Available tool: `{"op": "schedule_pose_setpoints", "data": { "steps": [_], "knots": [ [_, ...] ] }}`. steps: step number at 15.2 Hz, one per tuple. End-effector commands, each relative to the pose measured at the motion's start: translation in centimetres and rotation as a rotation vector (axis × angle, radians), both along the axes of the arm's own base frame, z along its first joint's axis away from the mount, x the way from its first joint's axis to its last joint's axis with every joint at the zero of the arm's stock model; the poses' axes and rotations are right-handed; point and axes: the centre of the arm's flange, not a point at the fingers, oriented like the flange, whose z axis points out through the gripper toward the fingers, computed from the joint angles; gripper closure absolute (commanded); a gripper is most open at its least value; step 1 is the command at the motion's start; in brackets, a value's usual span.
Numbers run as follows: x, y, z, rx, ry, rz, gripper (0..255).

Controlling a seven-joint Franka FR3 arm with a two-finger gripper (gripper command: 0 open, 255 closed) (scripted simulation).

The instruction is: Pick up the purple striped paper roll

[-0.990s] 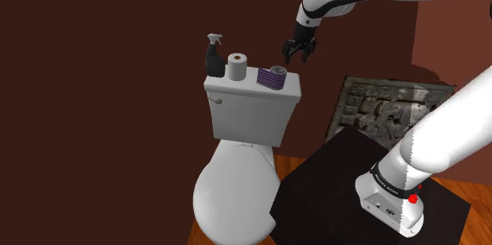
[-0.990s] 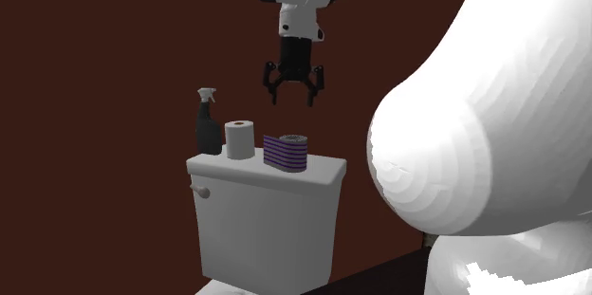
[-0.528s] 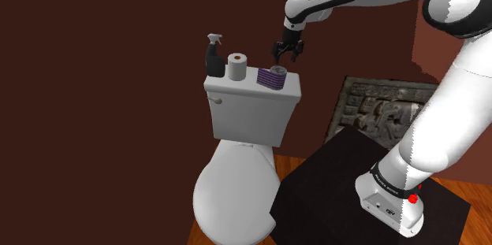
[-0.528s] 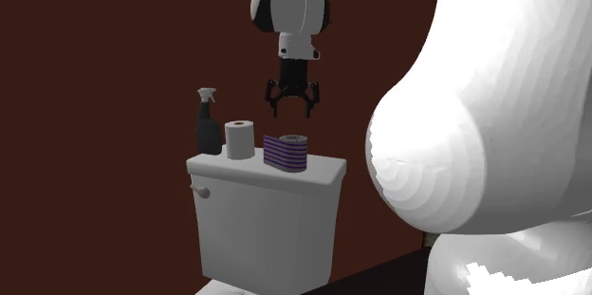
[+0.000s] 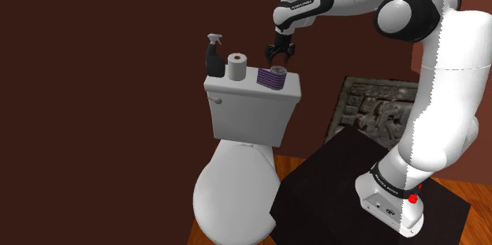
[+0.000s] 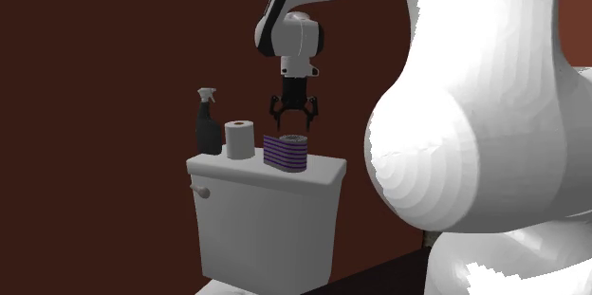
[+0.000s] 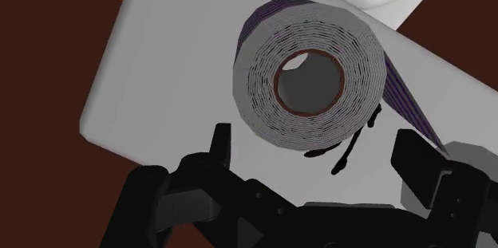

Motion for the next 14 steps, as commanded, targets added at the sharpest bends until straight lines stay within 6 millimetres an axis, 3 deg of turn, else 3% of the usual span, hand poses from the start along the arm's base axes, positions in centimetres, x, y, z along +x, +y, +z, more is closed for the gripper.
{"op": "schedule_pose_setpoints", "data": {
  "steps": [1, 6, 8, 9, 14],
  "knots": [
    [0.4, -0.1, -1.0, -0.001, 0.0, -0.003, 0],
    [0.4, -0.1, -3.9, -0.001, 0.0, -0.003, 0],
    [0.4, -0.1, -3.9, -0.001, 0.0, -0.003, 0],
    [0.3, -0.1, -4.0, -0.001, 0.0, -0.003, 255],
    [0.4, -0.1, -3.9, -0.001, 0.0, -0.003, 255]
  ]
}}
